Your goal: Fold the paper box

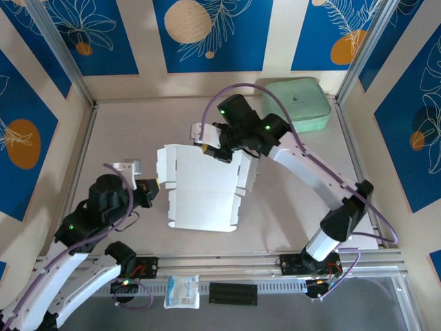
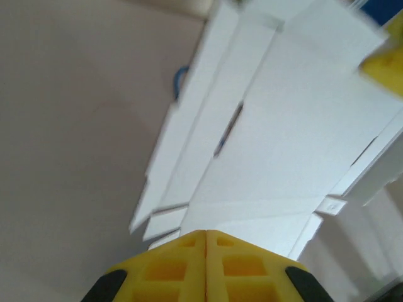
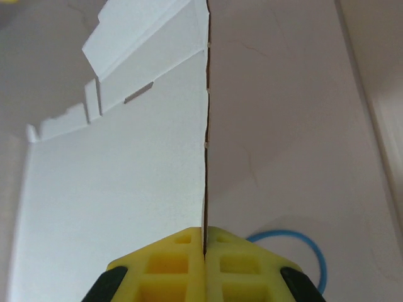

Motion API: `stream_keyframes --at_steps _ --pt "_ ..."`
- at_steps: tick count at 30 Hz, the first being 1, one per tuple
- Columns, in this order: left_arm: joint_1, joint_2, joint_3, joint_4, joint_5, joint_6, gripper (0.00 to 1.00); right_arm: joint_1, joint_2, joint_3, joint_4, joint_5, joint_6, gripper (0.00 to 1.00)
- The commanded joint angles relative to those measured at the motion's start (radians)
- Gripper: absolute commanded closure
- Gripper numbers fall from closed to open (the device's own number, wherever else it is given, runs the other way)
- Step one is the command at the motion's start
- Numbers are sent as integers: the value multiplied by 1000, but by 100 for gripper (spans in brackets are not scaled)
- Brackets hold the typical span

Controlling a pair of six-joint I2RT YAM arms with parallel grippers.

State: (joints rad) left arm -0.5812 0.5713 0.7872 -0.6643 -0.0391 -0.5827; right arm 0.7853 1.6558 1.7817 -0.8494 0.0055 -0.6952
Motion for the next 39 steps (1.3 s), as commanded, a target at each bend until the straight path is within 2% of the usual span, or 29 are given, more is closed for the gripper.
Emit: stream_keyframes --at_steps 1,5,10,16,23,30,39 --pt "-5 46 -39 -58 -51 -53 93 10 50 -4 165 49 -35 100" --pt "-5 79 -106 5 -28 -97 94 34 92 -63 310 118 -76 100" --pt "-4 190 -205 168 43 -172 95 48 147 -72 397 126 -92 100" --pt "-2 341 -248 285 -1 -184 99 67 192 -92 435 117 -140 100" --pt "20 466 -356 502 66 -276 100 72 215 -132 500 108 -141 100" --pt "28 586 -456 658 72 -316 100 82 243 -160 511 68 -104 100" --pt "36 738 -483 830 75 -371 100 136 222 -341 604 101 -49 100"
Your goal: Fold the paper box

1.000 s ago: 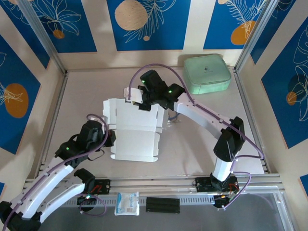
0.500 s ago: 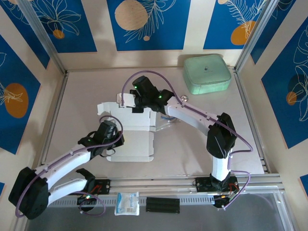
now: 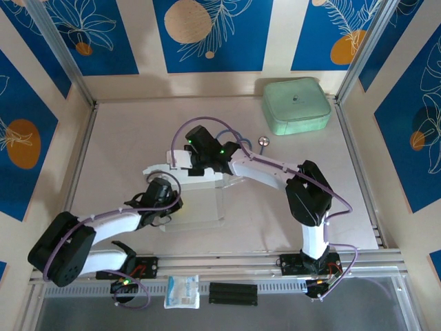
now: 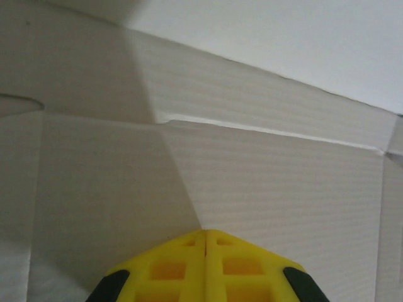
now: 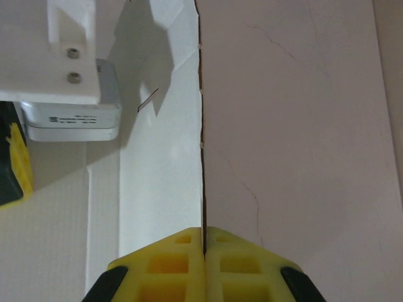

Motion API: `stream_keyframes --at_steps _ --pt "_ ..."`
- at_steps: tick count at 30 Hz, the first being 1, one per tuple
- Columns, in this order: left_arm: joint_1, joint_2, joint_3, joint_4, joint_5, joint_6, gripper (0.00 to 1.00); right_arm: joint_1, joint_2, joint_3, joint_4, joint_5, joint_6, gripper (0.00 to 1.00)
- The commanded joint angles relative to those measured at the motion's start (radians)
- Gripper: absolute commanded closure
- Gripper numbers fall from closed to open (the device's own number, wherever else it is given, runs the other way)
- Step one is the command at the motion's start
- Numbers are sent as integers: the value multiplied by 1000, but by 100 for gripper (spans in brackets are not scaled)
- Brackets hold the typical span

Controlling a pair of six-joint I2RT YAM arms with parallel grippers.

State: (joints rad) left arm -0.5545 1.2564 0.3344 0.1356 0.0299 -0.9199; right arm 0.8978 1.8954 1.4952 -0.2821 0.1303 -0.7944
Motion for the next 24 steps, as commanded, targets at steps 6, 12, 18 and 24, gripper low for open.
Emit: stream_keyframes --at_steps 6,12,18,24 --pt "14 60 -24 41 -5 -35 100 45 -15 -162 96 -1 106 100" --pt "19 -71 -10 -73 -50 -3 97 34 -16 -206 142 22 128 100" --pt "20 -316 35 -281 -144 54 83 38 -21 -181 119 34 109 100" --pt "23 -459 146 -541 -232 128 78 35 -28 -144 88 36 99 100"
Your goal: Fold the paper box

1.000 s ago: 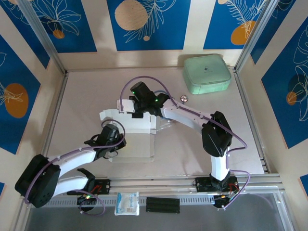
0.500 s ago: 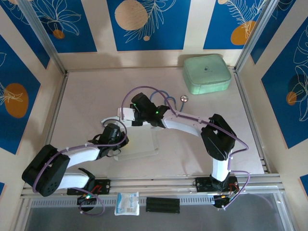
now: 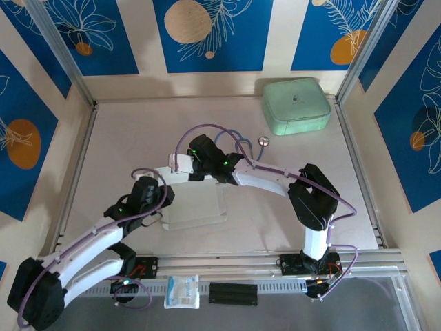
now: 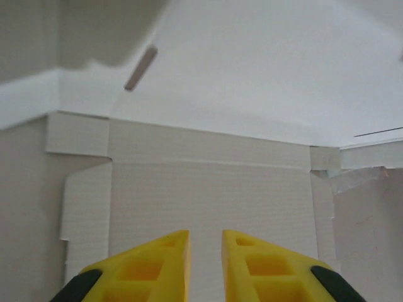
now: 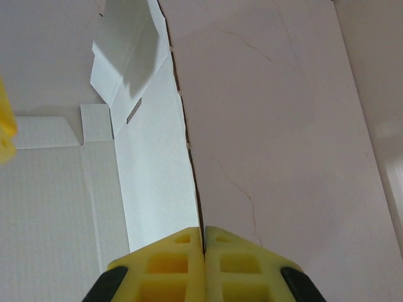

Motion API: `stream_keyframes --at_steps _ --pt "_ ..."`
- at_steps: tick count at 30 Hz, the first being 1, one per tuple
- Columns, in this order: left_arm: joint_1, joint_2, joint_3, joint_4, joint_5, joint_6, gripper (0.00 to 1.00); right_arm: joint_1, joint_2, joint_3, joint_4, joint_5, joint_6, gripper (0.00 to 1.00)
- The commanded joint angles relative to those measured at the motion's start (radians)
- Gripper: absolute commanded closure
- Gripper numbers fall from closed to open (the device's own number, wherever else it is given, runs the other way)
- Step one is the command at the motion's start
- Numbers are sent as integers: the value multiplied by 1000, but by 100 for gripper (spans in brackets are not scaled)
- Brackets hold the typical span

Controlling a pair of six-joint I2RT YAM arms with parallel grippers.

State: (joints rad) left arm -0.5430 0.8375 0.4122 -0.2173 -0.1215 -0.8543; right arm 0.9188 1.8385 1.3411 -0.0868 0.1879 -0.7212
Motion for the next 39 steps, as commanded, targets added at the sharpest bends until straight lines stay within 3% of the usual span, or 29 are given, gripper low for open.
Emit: stream_keyframes --at_steps 1,5,7,13,18,22,24,27,39 --pt "12 -51 94 -233 -107 83 77 13 28 16 -117 -19 24 100" --pt "50 -29 241 -452 -270 217 73 0 19 28 -140 -20 15 100" --pt "101 11 305 -517 -289 274 71 -10 13 27 -144 -30 15 100" --pt "260 96 445 -582 -128 380 60 -24 10 23 -168 -40 0 100" --pt "342 144 499 -599 12 371 57 -34 8 17 -163 -28 -22 100" --pt "381 161 479 -564 16 393 56 -47 7 16 -166 -34 -30 100" --pt "389 160 461 -493 114 472 54 -53 1 12 -171 -44 -35 100" --pt "387 140 444 -364 352 564 54 -59 -4 7 -176 -54 -42 100" --pt "387 243 478 -278 348 503 57 -51 -19 -11 -168 -39 -51 100"
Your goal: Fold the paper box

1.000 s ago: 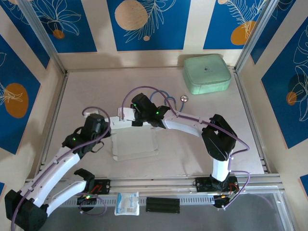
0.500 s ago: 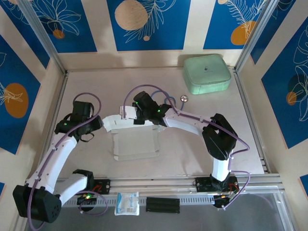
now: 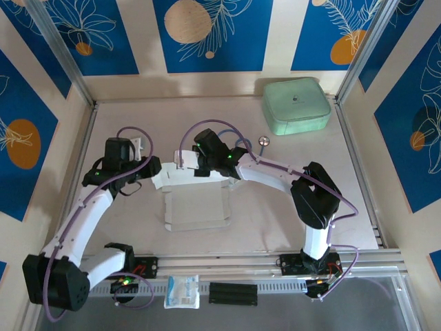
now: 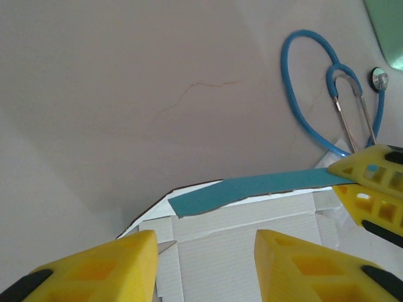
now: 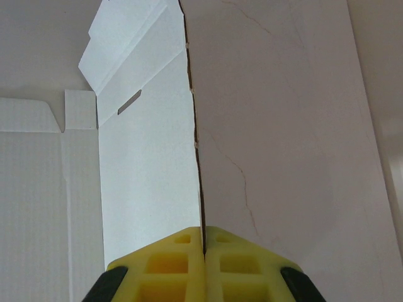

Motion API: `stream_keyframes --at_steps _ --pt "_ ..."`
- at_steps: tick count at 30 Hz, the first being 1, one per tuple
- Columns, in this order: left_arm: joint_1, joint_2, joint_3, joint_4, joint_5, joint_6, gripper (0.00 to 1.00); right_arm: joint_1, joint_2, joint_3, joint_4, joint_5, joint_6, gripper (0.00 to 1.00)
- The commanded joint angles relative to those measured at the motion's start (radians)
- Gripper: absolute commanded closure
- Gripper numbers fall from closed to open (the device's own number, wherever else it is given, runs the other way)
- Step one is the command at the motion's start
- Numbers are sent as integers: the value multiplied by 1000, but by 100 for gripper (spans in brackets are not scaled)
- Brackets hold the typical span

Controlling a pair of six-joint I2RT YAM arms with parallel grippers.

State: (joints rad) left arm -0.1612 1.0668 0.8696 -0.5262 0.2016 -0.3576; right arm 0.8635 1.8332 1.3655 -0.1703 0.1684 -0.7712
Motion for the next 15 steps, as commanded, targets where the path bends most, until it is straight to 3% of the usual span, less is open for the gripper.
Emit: stream_keyframes --at_steps 1,5,11,15 --pt "5 16 17 42 27 -1 57 7 -12 -36 -84 -18 -3 100" --pt "5 15 -19 140 128 -62 59 12 -7 -29 -95 -16 -5 100" --pt "5 40 -26 129 55 -84 62 17 -9 -27 -98 -15 1 100" --pt "5 58 -43 148 113 -113 65 21 -5 -25 -104 -14 9 100"
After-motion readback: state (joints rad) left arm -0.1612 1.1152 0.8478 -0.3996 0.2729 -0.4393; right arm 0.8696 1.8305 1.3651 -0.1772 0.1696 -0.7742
